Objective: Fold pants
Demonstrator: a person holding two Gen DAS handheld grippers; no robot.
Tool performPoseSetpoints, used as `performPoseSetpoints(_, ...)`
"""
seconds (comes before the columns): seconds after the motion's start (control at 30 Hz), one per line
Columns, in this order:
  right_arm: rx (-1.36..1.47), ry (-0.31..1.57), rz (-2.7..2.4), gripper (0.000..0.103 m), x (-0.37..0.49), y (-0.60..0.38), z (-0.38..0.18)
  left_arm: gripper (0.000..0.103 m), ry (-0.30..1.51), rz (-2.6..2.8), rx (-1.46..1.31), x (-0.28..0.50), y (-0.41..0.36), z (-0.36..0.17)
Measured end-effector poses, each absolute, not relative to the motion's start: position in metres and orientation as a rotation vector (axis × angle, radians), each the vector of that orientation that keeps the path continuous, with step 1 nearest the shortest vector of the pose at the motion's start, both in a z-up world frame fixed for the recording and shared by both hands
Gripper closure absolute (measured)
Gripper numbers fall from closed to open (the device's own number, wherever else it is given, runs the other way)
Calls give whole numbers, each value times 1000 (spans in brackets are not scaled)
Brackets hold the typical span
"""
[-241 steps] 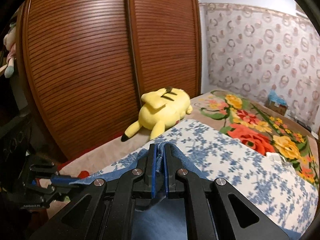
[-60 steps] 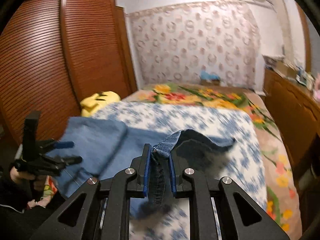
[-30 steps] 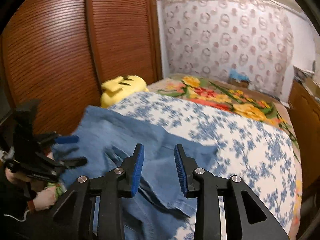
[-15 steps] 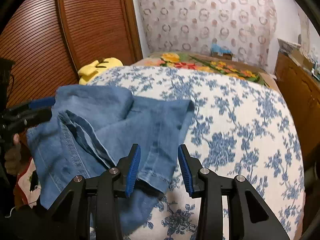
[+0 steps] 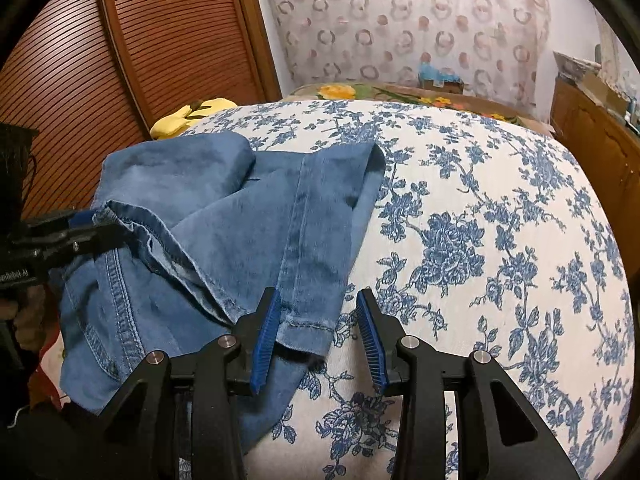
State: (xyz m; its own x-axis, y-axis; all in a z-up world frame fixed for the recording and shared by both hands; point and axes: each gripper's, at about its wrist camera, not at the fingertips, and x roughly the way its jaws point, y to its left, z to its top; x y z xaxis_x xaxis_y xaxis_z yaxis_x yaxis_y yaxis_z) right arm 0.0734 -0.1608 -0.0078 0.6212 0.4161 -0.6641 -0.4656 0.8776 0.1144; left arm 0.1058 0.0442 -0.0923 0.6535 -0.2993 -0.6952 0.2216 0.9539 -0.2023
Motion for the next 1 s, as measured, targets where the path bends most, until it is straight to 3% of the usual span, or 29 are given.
performPoseSetpoints(0.43, -56, 745, 564, 63, 70, -159, -12, 78, 792, -335, -98, 103, 39, -92)
performPoseSetpoints(0.57, -48, 726, 574, 86, 67, -159, -9, 87, 761, -335, -86, 96, 36, -83)
performPoseSetpoints(0.63, -29, 709, 583, 91, 65, -162, -4, 87, 739, -339, -75, 91, 33, -76)
performPoseSetpoints(1.0, -8, 550, 616, 98, 49, -175, 45, 88, 605, -381, -53, 65, 24, -24)
